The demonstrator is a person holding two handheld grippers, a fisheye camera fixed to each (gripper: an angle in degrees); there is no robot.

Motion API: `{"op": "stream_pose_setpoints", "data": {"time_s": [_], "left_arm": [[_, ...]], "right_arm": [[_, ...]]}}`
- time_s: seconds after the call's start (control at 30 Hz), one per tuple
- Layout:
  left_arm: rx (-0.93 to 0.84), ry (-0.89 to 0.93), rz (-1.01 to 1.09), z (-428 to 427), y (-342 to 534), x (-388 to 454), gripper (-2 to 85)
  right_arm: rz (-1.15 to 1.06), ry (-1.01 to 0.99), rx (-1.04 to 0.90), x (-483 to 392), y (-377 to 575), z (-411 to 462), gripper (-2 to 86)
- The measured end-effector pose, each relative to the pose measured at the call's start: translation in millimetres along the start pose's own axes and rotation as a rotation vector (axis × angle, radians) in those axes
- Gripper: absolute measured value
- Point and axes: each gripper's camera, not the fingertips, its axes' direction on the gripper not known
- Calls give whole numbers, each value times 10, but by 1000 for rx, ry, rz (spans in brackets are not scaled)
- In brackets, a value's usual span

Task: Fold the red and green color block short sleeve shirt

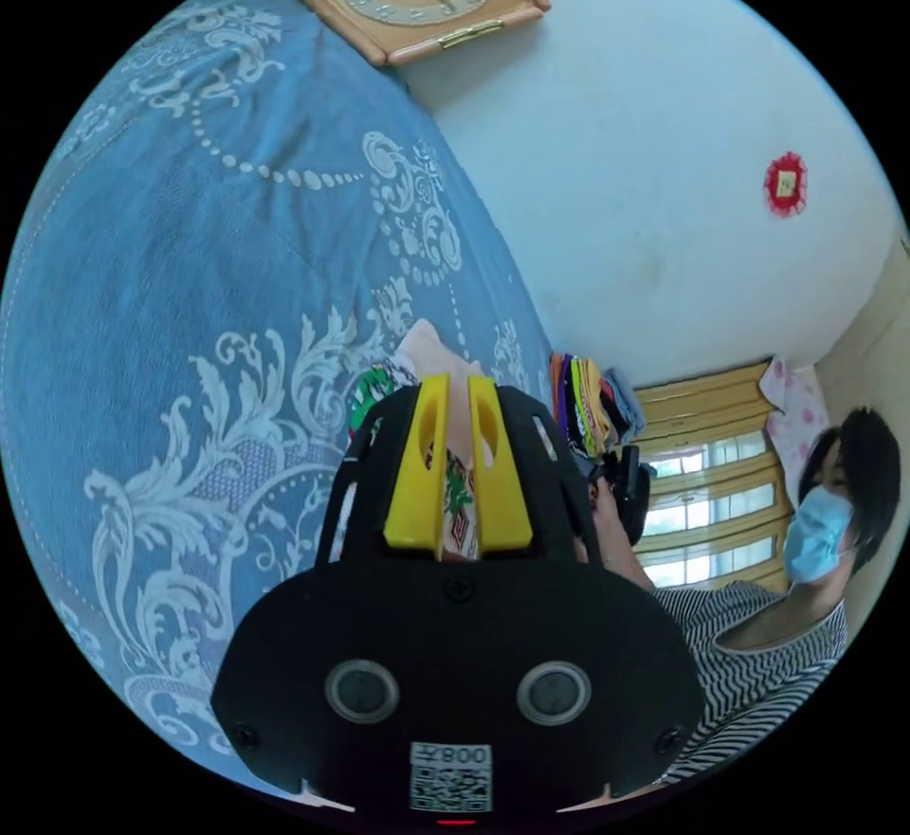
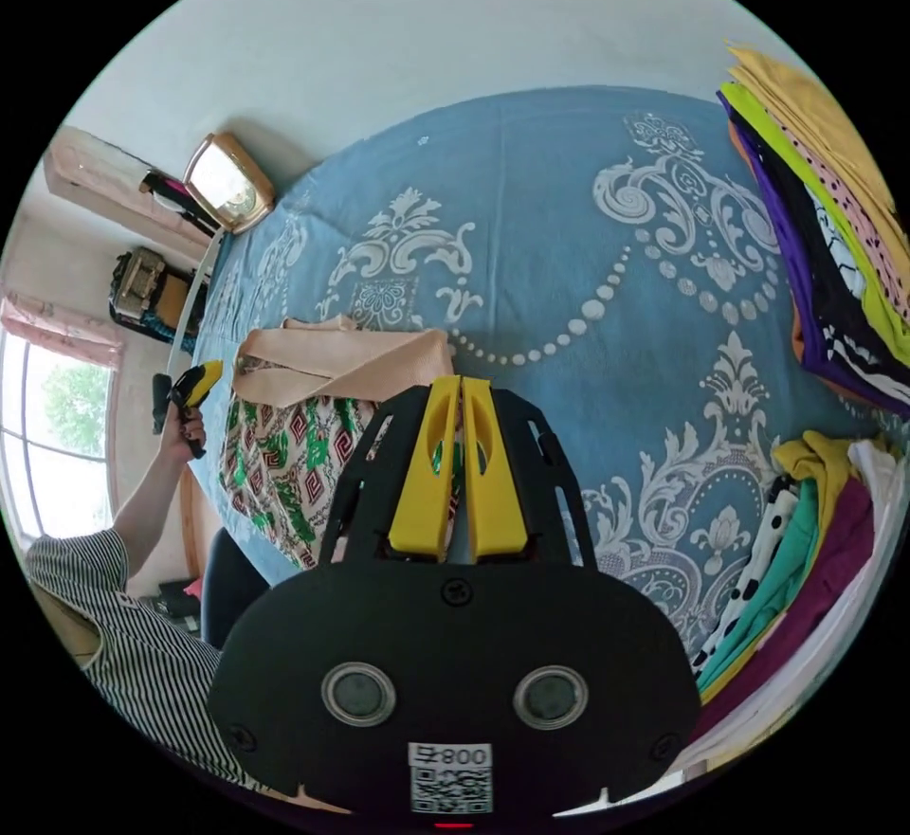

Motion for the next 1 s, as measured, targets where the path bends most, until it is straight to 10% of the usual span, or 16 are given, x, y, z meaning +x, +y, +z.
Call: {"op": "stream_pose_setpoints", "data": {"time_s": [0.37,1.0], "left_arm": [[-284,-286,202,706,1,617,31],[-185,-247,320,577,79,1027,5]], "right_arm": [[-336,110,-160,-1095,-285,359,-1],[-313,32,-131,-1129,-1126,380,-4]]}}
